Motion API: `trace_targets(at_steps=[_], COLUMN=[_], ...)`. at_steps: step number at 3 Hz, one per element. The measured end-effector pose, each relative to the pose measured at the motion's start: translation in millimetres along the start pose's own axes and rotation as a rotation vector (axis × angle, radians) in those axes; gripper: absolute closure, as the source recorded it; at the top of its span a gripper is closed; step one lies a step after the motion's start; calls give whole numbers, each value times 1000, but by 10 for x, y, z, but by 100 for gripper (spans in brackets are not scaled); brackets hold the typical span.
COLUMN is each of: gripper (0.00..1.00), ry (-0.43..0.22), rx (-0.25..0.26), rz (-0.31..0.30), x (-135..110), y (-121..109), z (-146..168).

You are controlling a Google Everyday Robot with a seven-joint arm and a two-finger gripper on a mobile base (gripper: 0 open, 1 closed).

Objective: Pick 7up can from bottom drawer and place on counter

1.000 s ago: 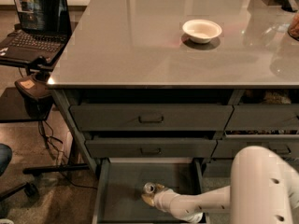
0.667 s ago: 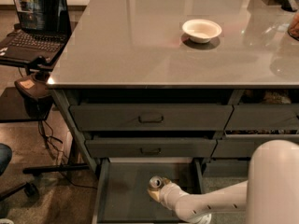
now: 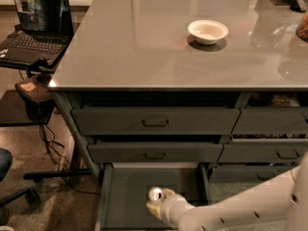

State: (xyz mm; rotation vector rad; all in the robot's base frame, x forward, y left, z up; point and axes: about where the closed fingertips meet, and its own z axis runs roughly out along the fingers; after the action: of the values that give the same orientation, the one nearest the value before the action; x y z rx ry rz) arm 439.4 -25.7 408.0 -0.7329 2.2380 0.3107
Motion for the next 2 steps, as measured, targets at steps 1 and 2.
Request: trace_targets(at_steps=[1,2], gripper=[100,100], ry=[110,196], rx=[-140,-213], rz=[47,39], x=[87,271], y=[759,1105], z=[-588,-899])
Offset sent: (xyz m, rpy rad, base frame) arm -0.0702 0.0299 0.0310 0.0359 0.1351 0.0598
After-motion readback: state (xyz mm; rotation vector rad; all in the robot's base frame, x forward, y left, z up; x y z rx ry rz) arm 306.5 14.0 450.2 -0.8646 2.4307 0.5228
